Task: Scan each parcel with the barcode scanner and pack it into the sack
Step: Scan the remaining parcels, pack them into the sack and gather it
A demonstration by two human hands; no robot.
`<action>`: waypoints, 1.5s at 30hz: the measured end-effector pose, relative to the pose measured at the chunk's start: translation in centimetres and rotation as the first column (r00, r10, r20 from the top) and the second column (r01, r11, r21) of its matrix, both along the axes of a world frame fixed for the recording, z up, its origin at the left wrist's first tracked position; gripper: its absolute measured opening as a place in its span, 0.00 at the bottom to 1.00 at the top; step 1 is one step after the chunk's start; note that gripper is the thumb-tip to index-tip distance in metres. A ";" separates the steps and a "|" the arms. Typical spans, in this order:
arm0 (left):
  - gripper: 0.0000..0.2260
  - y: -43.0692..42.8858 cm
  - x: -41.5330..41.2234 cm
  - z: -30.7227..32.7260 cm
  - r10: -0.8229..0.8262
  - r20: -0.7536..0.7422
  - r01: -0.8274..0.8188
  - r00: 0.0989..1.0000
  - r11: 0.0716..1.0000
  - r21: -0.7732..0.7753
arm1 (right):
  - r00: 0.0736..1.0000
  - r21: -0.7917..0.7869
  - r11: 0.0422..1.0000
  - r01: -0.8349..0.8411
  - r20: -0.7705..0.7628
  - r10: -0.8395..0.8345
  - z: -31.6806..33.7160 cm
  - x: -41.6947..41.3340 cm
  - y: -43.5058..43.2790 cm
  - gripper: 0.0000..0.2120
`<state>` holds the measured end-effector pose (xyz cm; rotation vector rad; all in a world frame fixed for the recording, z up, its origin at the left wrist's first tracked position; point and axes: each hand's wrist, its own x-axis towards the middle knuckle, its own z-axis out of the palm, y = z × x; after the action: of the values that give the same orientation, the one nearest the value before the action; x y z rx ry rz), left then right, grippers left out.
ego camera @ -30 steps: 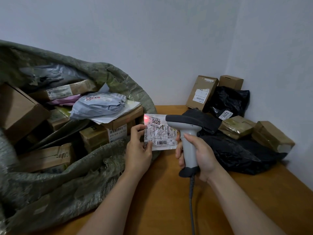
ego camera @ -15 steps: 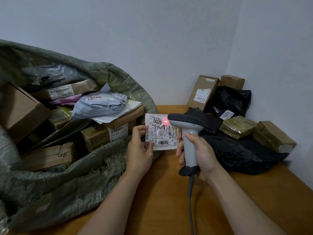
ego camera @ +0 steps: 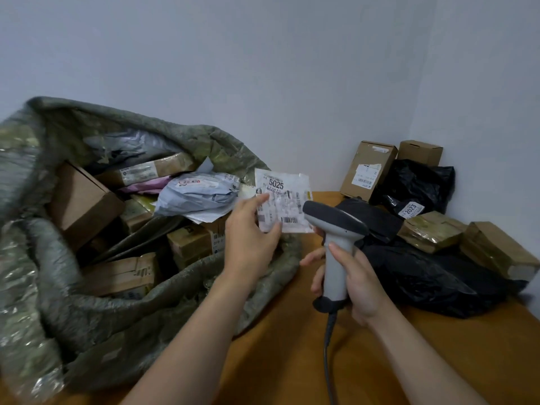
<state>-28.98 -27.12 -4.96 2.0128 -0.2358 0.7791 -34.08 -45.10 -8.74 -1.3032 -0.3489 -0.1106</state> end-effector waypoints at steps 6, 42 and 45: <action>0.39 4.7 1.7 7.9 0.193 -0.113 -0.168 0.975 0.965 0.204 | 0.996 -0.095 0.994 0.060 0.066 -0.054 -0.4 0.2 0.4 0.19; 0.32 5.4 6.1 9.5 0.498 -0.014 -0.227 0.867 0.419 0.879 | 0.967 -0.123 0.959 0.255 0.023 -0.254 -1.4 1.3 -1.1 0.15; 0.30 1.7 5.2 8.6 0.357 0.099 -0.253 0.929 0.417 0.873 | 0.945 -0.078 0.941 0.328 0.019 -0.328 -1.1 1.3 -1.4 0.17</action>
<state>-23.75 -25.37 3.60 3.1742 -0.2291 0.8625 -32.83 -46.46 -9.84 -1.4327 -0.1385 -0.3856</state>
